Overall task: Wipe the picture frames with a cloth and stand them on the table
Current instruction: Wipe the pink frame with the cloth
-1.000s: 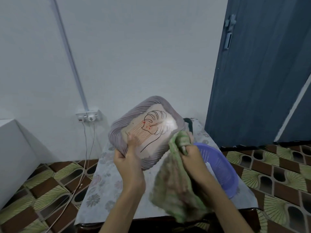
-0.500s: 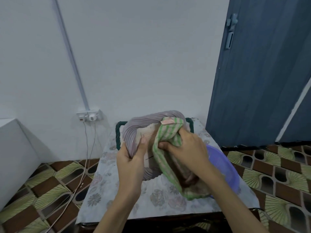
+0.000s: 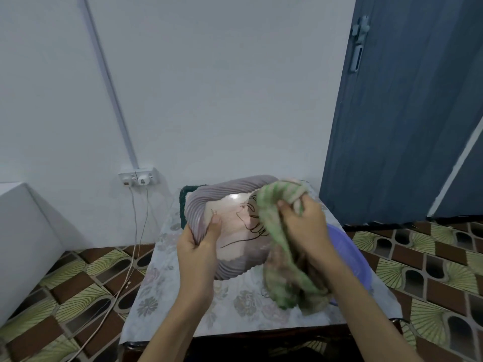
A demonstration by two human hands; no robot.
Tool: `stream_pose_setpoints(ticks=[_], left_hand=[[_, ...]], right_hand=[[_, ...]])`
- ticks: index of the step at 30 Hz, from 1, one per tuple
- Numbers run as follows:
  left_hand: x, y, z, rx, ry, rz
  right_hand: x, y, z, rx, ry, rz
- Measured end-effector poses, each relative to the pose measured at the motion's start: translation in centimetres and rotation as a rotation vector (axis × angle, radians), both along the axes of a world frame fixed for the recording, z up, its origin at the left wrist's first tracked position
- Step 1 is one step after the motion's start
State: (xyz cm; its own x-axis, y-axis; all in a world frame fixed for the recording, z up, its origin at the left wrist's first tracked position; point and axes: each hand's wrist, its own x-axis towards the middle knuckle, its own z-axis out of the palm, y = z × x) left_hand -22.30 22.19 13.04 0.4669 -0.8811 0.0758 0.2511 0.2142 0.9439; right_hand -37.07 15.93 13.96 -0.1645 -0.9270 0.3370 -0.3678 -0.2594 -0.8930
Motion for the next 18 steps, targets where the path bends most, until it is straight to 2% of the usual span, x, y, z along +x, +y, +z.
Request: stream_pose_setpoints(ticks=[2,3,7,10,13,18], left_hand=[[0.5,-0.2,0.3,0.024,0.062,-0.013],[0.7,-0.3,0.4,0.027,0.075,-0.014],[0.2,-0.4,0.5,0.018,0.031,-0.021],[-0.4,-0.1,0.5,0.0,-0.027,-0.031],[-0.5,0.0,0.6,-0.023,-0.059,-0.035],[-0.3,0.4,0.5,-0.013,-0.014,-0.021]], right_hand=[[-1.7,-0.1,1.4,0.036,-0.165,-0.023],[-2.4,-0.3,2.2,0.024,-0.162,-0.043],[-1.9,-0.2,3.2,-0.218,0.097,-0.152],[0.6,0.6,1.3,-0.404,0.319,-0.086],[2.0,1.4,-1.0,-0.478,0.413,0.078],[2.8,2.3,-1.7,-0.497,0.522,0.142]])
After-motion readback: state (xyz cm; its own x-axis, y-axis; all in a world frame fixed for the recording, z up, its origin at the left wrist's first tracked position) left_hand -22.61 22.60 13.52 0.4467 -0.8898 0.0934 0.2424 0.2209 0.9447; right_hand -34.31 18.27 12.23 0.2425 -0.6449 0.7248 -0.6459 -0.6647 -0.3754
